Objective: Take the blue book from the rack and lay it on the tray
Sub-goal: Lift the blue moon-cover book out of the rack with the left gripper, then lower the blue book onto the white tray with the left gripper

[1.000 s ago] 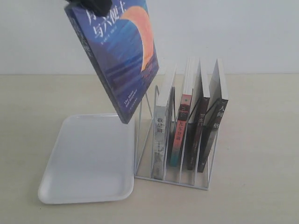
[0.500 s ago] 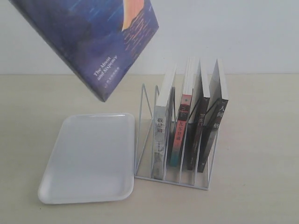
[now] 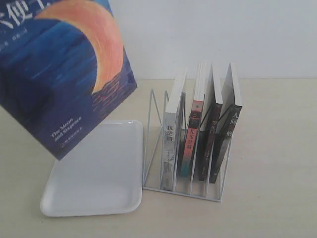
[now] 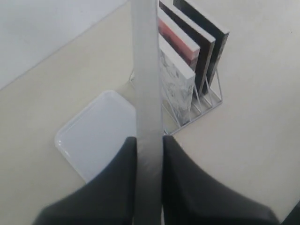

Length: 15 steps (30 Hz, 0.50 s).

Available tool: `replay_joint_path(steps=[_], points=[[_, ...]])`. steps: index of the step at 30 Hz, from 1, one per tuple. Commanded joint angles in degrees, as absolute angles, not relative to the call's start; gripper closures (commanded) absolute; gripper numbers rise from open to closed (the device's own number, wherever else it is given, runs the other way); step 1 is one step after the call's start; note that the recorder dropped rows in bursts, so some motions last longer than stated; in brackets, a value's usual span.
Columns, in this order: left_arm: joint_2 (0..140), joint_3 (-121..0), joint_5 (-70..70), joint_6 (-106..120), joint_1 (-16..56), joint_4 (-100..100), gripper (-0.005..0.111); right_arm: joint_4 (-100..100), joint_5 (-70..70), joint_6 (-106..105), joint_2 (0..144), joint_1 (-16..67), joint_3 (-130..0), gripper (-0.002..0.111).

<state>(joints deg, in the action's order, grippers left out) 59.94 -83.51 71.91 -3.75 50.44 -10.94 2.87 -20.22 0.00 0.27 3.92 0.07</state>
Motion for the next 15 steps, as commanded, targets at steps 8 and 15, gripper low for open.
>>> replay_joint_path(steps=[8, 15], points=[[61.15, -72.23, 69.96, -1.97, 50.25, -9.45, 0.102, 2.4, -19.55, 0.0, 0.0, 3.54, 0.0, 0.108], [65.73, -70.03, 69.96, 2.85, 49.46, -9.46, 0.102, 2.4, -19.55, 0.0, 0.0, 3.54, 0.0, 0.108]])
